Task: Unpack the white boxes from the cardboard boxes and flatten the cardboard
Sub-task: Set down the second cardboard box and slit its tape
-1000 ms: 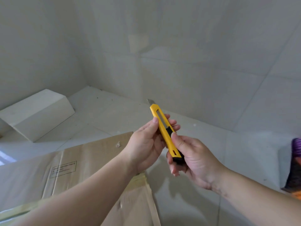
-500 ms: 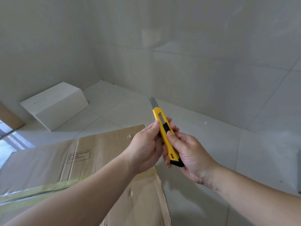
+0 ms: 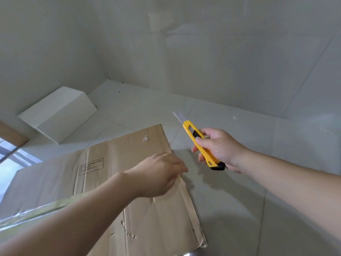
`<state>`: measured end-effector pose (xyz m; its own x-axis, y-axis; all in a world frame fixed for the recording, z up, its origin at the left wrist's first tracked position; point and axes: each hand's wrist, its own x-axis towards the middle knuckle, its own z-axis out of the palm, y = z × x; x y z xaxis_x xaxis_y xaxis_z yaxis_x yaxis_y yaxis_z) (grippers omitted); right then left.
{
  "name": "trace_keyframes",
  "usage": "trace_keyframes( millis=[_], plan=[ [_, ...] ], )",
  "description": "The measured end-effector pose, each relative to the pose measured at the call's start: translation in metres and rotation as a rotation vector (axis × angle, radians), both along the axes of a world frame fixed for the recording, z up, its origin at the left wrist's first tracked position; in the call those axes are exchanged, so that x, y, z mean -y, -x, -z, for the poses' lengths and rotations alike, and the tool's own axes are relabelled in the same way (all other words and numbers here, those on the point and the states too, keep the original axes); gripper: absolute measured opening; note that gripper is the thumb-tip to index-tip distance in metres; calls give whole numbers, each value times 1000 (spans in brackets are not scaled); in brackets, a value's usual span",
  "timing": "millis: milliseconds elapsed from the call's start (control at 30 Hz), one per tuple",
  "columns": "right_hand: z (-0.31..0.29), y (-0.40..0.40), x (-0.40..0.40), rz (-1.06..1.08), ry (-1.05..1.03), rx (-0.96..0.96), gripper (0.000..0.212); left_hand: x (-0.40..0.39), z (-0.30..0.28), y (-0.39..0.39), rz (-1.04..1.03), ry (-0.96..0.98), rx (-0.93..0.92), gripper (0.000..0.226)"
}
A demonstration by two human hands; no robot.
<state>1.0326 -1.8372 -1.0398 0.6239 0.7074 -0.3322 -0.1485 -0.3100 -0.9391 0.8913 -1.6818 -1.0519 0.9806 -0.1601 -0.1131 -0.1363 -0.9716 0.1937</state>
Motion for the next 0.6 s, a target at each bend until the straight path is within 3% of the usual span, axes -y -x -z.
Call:
trace_keyframes(
  millis=[67,133,267,600],
  plan=[
    [19,0,-3,-67,143,60,12,3,16,10,156,-75,-126,60],
    [34,1,-9,-88,217,79,14,6,24,9,202,-99,-137,58],
    [46,0,-27,-84,230,85,16,3,27,0,200,-97,-39,48],
    [59,5,-50,-98,194,133,18,2,24,-4,237,-115,-1,32]
  ],
)
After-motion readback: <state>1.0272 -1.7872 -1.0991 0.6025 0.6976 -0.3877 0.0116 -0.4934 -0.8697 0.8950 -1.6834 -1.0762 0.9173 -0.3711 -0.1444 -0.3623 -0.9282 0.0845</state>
